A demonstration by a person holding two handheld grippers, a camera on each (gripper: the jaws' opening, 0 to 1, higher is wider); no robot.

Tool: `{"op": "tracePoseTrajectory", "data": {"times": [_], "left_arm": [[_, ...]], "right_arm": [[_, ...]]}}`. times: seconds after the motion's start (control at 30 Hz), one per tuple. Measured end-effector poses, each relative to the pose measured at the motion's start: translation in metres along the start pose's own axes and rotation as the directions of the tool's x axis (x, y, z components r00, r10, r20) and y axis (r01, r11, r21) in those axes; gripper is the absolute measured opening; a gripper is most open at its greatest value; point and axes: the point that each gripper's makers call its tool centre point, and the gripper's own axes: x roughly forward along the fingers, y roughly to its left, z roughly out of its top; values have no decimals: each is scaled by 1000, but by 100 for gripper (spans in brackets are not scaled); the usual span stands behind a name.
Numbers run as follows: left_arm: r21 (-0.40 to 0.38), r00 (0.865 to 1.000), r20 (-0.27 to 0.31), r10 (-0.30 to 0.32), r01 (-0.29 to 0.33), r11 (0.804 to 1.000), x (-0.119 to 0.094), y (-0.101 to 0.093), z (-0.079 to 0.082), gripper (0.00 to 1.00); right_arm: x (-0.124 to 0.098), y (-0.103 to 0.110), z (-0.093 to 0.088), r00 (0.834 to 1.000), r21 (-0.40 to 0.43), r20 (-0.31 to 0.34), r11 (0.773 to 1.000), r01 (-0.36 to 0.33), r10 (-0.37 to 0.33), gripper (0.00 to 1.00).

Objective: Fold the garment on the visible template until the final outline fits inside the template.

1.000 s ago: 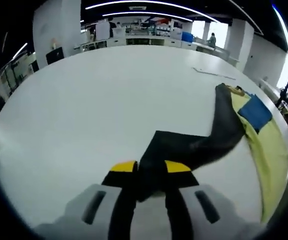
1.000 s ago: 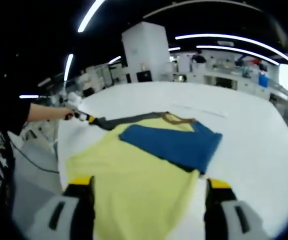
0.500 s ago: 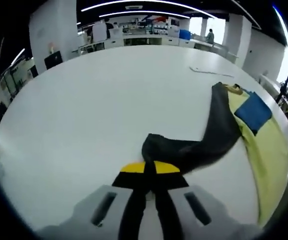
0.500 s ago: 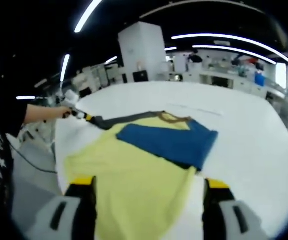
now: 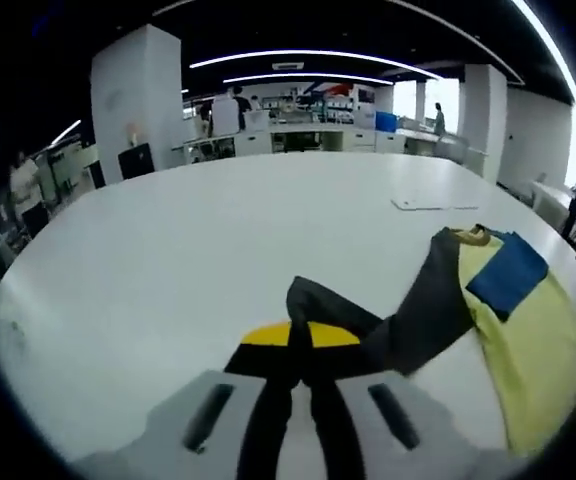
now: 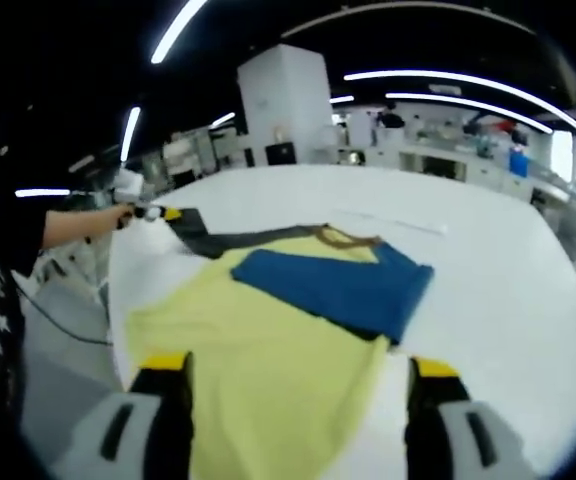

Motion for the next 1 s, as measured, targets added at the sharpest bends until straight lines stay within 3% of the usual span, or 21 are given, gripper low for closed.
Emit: {"op": "tracePoseTrajectory", "data": {"times": [0.1, 0.13, 0.23, 0.37, 0.47, 0.5, 0.73, 0.9, 1.0], "left_arm": [[-44, 998, 26, 60, -59, 997, 1, 12, 1, 1], [-76, 994, 35, 106, -103, 992, -1, 18, 1, 1], [-182, 992, 61, 110, -98, 979, -1, 19, 1, 1], [-176, 986, 28, 162, -155, 972, 3, 23, -15, 1], [-355, 974, 12, 224, -205, 912, -2, 27, -24, 1], [-367, 973, 12, 229, -209, 907, 0, 25, -28, 1], [-346, 969, -58, 241, -246, 905, 5, 22, -55, 1], [-270, 966, -103, 239, -258, 928, 4, 19, -66, 3], [-221, 966, -118, 231, -252, 942, 6, 21, -69, 10]], "right_arm": [[0, 0, -1, 1000, -1, -3, 1000, 1, -1, 87], [0, -1, 0, 1000, -1, -4, 1000, 2, -2, 87], [0, -2, 0, 1000, 1, -5, 1000, 4, -4, 87], [-1, -5, -2, 1000, -2, -12, 1000, 10, -10, 87], [-1, -5, -2, 1000, 0, -13, 1000, 15, -15, 87], [-1, -5, -2, 1000, 0, -14, 1000, 14, -14, 87], [-2, -4, -5, 1000, 2, -24, 1000, 14, -14, 87], [-1, -5, -5, 1000, 2, -26, 1000, 15, -15, 88], [-1, -5, -5, 1000, 4, -27, 1000, 15, -15, 88]]}}
